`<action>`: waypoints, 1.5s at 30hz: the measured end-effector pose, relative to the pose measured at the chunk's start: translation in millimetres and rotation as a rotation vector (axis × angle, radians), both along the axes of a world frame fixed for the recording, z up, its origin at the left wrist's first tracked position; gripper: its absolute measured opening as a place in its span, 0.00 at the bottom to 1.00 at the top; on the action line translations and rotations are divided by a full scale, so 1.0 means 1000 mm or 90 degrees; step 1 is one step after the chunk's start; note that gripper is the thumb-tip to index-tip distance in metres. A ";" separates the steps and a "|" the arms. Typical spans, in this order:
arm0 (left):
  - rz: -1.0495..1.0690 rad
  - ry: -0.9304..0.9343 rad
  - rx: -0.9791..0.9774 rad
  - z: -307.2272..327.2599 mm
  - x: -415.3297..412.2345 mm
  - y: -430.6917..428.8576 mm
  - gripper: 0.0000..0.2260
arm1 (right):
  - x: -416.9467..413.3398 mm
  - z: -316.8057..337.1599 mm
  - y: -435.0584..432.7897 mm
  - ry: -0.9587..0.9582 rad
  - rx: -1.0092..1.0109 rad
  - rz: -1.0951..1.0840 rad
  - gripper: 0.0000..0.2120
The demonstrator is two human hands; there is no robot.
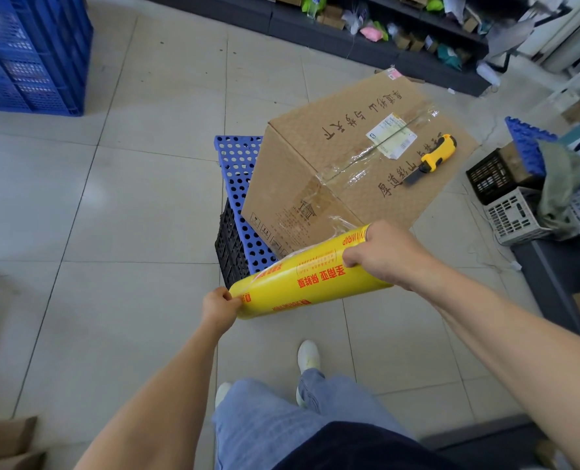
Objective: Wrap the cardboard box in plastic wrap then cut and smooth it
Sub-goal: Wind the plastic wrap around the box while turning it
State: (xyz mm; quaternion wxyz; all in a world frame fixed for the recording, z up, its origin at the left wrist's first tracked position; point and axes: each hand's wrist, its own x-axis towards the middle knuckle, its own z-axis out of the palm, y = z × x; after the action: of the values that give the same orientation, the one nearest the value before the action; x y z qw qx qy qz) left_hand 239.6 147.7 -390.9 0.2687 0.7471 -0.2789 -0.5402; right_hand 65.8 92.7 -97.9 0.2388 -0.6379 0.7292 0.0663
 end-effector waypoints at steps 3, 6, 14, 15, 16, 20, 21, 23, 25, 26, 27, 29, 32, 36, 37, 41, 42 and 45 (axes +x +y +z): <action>0.062 -0.006 0.003 0.002 0.000 -0.007 0.13 | -0.001 0.002 0.003 0.018 -0.005 0.012 0.13; 0.077 0.007 0.016 0.004 -0.002 -0.009 0.11 | 0.000 0.007 0.003 0.042 -0.010 0.015 0.16; 0.004 0.208 0.050 0.013 0.018 0.015 0.08 | 0.012 0.014 0.000 0.059 -0.039 0.001 0.18; 0.022 0.227 0.042 0.015 0.020 0.017 0.09 | 0.013 0.013 -0.001 0.053 -0.039 -0.001 0.18; 0.041 0.243 0.033 0.017 0.021 0.018 0.08 | 0.013 0.013 -0.001 0.048 -0.038 -0.005 0.18; 0.027 0.284 0.010 0.023 0.019 0.020 0.06 | 0.011 0.011 -0.001 0.023 -0.036 -0.014 0.19; 0.004 0.265 0.008 0.023 0.017 0.020 0.07 | 0.011 0.011 -0.001 0.018 -0.037 -0.013 0.19; -0.015 0.199 0.009 0.021 0.010 0.020 0.08 | 0.010 0.012 0.002 0.016 -0.037 -0.008 0.19; -0.015 0.104 0.012 0.016 0.005 0.018 0.07 | 0.009 0.011 0.006 0.028 -0.029 0.000 0.18; -0.013 0.050 0.017 0.014 0.004 0.017 0.07 | 0.008 0.010 0.009 0.039 -0.021 0.006 0.17; -0.011 0.000 0.020 0.010 0.004 0.015 0.07 | 0.006 0.009 0.011 0.051 -0.015 0.014 0.16; -0.004 -0.049 0.027 0.005 0.005 0.011 0.06 | 0.000 0.006 0.015 0.071 -0.009 0.031 0.13; 0.031 -0.048 0.046 0.000 0.005 0.005 0.07 | -0.008 0.004 0.018 0.092 -0.008 0.044 0.09; 0.143 0.064 0.073 -0.004 0.009 0.001 0.06 | -0.012 0.003 0.020 0.087 -0.019 0.042 0.09; 0.179 0.103 0.079 -0.006 0.011 0.001 0.06 | -0.011 0.002 0.020 0.087 -0.022 0.038 0.09; 0.271 0.172 0.092 -0.007 0.017 -0.002 0.08 | -0.009 -0.001 0.020 0.088 -0.024 0.035 0.09; 0.288 0.190 0.090 -0.006 0.017 -0.002 0.07 | -0.008 -0.001 0.020 0.090 -0.025 0.037 0.09; 0.297 0.230 0.069 -0.003 0.017 0.005 0.08 | -0.007 0.003 0.019 0.092 -0.023 0.036 0.09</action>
State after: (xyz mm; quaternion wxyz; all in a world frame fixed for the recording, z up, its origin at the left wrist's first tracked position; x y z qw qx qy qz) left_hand 256.4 152.3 -393.8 0.3904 0.6963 -0.0184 -0.6020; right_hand 58.8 112.0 -94.8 0.1721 -0.6557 0.7275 0.1060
